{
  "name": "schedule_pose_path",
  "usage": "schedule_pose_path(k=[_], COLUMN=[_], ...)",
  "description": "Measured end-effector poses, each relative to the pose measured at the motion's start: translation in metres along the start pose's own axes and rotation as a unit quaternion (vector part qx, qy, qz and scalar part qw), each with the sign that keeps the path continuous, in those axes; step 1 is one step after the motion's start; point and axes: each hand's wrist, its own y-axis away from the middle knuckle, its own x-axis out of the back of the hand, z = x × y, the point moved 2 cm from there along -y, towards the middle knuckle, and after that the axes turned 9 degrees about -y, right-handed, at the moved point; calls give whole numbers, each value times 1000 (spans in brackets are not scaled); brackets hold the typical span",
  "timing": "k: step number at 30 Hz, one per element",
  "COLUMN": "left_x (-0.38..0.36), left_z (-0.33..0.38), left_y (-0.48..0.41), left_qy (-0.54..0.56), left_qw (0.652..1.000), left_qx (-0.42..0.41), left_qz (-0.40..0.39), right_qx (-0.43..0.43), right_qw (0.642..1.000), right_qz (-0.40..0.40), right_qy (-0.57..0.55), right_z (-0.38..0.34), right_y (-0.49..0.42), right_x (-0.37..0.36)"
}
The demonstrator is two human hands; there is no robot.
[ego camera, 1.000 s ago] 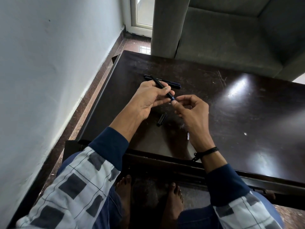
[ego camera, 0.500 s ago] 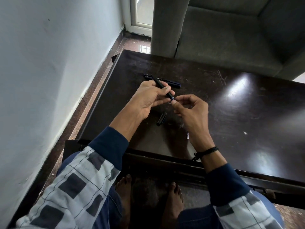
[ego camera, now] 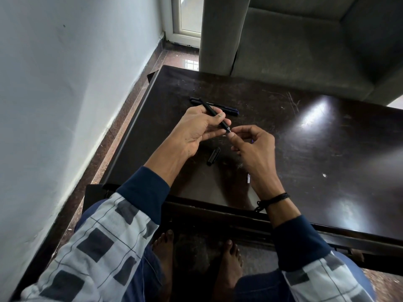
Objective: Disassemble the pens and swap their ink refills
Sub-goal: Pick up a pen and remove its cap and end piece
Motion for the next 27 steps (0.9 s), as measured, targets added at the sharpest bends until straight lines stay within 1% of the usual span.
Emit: schedule_pose_path(k=[8, 15, 20, 22, 24, 27], left_x=[3, 14, 23, 24, 23, 21], left_z=[-1, 1, 5, 5, 4, 4], left_y=[-4, -9, -12, -13, -13, -13], left_qy=[22, 71, 109, 118, 118, 110], left_qw=[1000, 993, 986, 984, 985, 988], left_qx=[-1, -12, -28, -31, -31, -27], left_qz=[20, 90, 123, 127, 121, 106], right_qx=[-5, -14, -17, -16, -11, -6], right_qw=[1000, 1000, 999, 998, 991, 970], right_qz=[-8, 3, 29, 31, 18, -16], right_qy=[24, 15, 8, 43, 130, 244], right_z=[1, 1, 2, 4, 4, 4], right_y=[-1, -3, -4, -5, -4, -1], right_x=[-1, 1, 3, 4, 4, 2])
